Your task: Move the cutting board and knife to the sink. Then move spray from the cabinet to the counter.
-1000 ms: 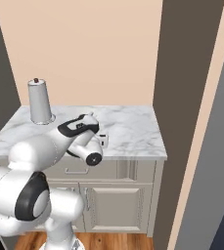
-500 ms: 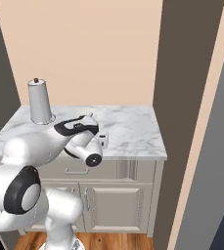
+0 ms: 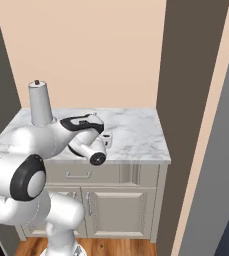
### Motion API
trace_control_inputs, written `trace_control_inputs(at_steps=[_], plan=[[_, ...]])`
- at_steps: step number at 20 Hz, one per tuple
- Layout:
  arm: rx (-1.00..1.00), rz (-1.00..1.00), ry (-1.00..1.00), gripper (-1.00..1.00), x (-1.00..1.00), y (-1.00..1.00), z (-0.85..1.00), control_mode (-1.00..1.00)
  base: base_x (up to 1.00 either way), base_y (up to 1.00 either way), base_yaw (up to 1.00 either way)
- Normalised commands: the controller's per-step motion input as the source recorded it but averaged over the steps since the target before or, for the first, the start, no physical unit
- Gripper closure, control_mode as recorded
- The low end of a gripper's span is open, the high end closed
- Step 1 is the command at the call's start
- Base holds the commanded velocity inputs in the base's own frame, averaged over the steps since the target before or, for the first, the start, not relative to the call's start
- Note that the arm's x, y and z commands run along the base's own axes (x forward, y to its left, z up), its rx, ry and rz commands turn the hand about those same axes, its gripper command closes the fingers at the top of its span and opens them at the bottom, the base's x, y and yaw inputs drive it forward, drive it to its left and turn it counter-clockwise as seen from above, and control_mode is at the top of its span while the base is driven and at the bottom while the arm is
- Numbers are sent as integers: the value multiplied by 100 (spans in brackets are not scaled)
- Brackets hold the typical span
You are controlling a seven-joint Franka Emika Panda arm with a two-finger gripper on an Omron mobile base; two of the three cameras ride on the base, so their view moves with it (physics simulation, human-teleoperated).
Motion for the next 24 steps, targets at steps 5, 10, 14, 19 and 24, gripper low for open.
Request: trace_control_inputs(at_steps=[5,10,14,19,24], plan=[[-1,0,-4,100,24,0,0,-100,0,0,0],[-1,0,-6,100,24,0,0,-100,0,0,0],[0,0,-8,100,16,0,-2,-100,0,0,0],[0,0,-5,100,21,0,-20,-100,0,0,0],[0,0,0,100,26,0,-24,-100,0,0,0]])
